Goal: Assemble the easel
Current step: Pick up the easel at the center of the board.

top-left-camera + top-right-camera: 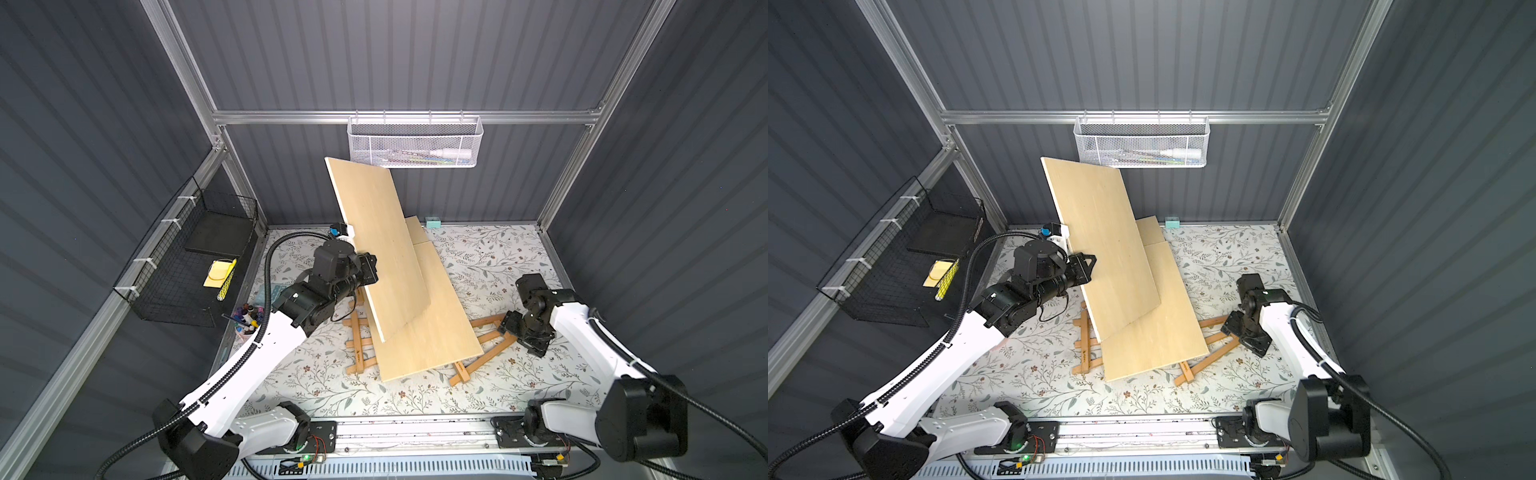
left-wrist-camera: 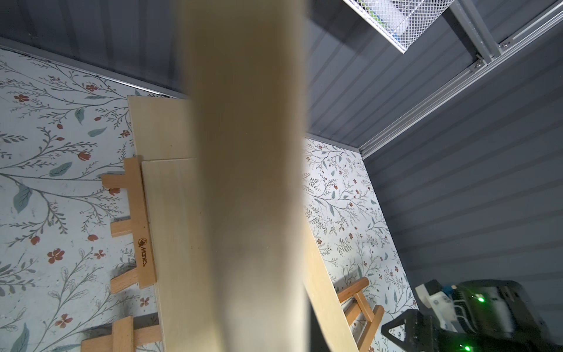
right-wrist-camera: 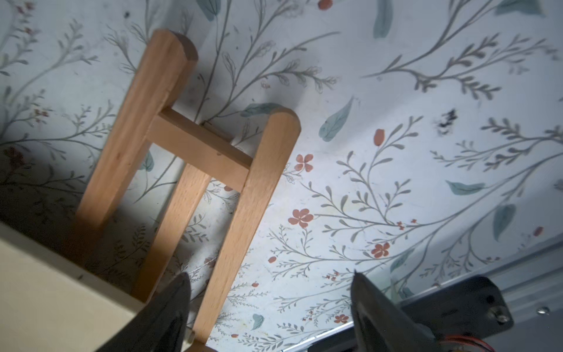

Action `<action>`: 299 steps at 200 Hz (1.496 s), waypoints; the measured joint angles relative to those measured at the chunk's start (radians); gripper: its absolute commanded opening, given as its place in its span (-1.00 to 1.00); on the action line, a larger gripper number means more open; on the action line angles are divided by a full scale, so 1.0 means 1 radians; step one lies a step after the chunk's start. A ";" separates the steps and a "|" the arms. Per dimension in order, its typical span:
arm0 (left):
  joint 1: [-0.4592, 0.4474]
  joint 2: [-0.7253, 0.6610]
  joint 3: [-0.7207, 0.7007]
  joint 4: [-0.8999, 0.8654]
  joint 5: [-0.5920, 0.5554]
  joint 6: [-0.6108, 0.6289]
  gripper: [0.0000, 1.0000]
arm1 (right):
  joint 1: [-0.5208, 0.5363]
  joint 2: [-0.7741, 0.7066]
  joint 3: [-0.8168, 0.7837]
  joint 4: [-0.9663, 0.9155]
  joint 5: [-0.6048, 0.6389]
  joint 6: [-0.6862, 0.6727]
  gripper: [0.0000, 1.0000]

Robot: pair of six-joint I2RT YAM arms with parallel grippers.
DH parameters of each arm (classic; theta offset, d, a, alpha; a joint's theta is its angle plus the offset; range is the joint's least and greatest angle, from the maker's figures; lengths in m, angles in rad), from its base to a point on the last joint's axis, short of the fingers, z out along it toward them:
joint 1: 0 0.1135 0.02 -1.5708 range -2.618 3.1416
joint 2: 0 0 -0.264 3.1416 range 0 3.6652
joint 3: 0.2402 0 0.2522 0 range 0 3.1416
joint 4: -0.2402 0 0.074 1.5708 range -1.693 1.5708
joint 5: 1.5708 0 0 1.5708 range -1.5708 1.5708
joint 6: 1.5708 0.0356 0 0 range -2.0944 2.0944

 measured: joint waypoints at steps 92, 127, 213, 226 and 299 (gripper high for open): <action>-0.001 -0.013 -0.011 0.000 -0.034 -0.020 -1.00 | -0.012 0.179 -0.062 0.157 -0.039 -0.014 0.01; -0.001 -0.023 -0.026 0.007 -0.047 -0.027 -1.00 | -0.023 0.227 -0.075 0.224 -0.054 -0.011 -0.37; -0.001 -0.035 -0.043 0.011 -0.108 -0.065 -1.00 | -0.061 0.163 -0.015 0.232 0.062 0.026 -0.81; -0.001 -0.035 -0.043 0.012 -0.115 -0.074 -1.00 | -0.084 0.114 0.039 0.193 0.138 -0.001 -0.82; 0.000 -0.029 -0.039 0.002 -0.138 -0.072 -1.00 | -0.440 -0.051 0.248 0.176 0.124 -0.103 -0.86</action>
